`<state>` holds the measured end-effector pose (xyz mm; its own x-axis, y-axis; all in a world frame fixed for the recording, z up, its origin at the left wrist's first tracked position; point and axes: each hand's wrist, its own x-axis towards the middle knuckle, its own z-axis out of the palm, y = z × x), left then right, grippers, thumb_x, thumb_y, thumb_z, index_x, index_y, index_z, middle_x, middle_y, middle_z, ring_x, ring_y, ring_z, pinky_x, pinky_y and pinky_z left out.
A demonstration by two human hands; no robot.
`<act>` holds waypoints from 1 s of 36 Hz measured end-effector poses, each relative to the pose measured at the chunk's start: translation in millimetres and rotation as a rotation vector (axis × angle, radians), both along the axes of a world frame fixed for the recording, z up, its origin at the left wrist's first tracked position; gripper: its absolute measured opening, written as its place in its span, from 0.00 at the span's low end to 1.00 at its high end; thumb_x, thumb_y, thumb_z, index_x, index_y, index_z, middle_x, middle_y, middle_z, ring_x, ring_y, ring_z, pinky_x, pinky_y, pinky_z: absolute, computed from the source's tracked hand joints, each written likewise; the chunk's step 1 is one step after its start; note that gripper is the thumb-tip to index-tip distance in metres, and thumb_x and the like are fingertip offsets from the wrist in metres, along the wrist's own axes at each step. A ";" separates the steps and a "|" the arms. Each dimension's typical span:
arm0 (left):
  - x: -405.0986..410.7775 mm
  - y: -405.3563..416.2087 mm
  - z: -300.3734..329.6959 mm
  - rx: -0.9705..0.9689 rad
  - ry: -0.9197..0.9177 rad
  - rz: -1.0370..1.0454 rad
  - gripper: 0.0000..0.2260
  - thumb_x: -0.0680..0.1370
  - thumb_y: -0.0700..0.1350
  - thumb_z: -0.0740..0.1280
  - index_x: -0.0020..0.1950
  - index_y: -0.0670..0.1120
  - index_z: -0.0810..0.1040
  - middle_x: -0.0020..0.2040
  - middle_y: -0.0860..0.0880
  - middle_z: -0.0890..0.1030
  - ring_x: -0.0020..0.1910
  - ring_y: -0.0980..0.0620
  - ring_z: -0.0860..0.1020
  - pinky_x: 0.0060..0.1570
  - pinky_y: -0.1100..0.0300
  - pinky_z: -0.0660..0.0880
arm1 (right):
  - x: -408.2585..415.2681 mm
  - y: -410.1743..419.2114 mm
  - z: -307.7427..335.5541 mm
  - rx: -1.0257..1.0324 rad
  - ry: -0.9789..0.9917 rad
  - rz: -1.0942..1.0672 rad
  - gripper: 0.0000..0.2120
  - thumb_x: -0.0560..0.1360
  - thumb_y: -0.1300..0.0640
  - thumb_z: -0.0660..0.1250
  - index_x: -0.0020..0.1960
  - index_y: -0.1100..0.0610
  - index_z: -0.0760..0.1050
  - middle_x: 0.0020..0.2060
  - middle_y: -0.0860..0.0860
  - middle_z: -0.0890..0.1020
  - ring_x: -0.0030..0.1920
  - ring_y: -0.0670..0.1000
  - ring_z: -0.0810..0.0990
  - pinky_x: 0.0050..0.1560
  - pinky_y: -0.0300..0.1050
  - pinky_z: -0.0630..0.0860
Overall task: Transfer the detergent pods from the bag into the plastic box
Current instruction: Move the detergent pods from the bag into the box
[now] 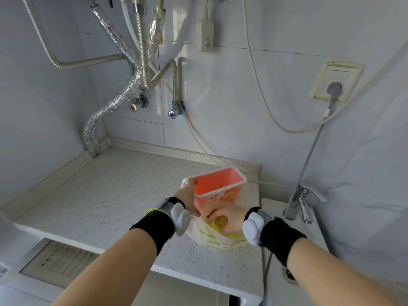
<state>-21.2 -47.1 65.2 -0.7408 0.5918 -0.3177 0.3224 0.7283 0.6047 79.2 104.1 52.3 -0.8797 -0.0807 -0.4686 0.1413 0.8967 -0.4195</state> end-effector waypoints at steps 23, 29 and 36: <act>-2.7 -0.4 -2.8 -0.024 0.047 -0.029 0.43 0.69 0.39 0.74 0.72 0.55 0.48 0.64 0.42 0.70 0.44 0.44 0.79 0.44 0.52 0.80 | 3.7 -8.7 3.5 -0.025 0.042 0.006 0.09 0.69 0.63 0.69 0.45 0.51 0.78 0.51 0.44 0.76 0.44 0.46 0.74 0.44 0.39 0.69; -3.5 -0.2 -2.2 -0.032 0.059 -0.038 0.42 0.69 0.39 0.74 0.72 0.53 0.49 0.64 0.42 0.71 0.42 0.45 0.78 0.44 0.52 0.79 | 4.4 4.1 32.3 -0.182 0.205 -0.161 0.10 0.70 0.68 0.69 0.48 0.57 0.81 0.44 0.45 0.80 0.33 0.33 0.74 0.35 0.22 0.68; -3.6 -0.6 -2.4 -0.017 0.042 -0.031 0.41 0.69 0.37 0.73 0.72 0.52 0.49 0.63 0.41 0.73 0.40 0.46 0.78 0.39 0.54 0.79 | -1.4 17.2 55.8 -0.534 0.405 -0.417 0.10 0.68 0.71 0.71 0.41 0.57 0.79 0.41 0.51 0.81 0.34 0.48 0.80 0.36 0.41 0.78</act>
<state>-24.8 -47.7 62.8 -0.7349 0.6096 -0.2971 0.3698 0.7275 0.5778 77.8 121.2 108.1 -0.9808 0.1697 -0.0956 0.1654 0.4664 -0.8690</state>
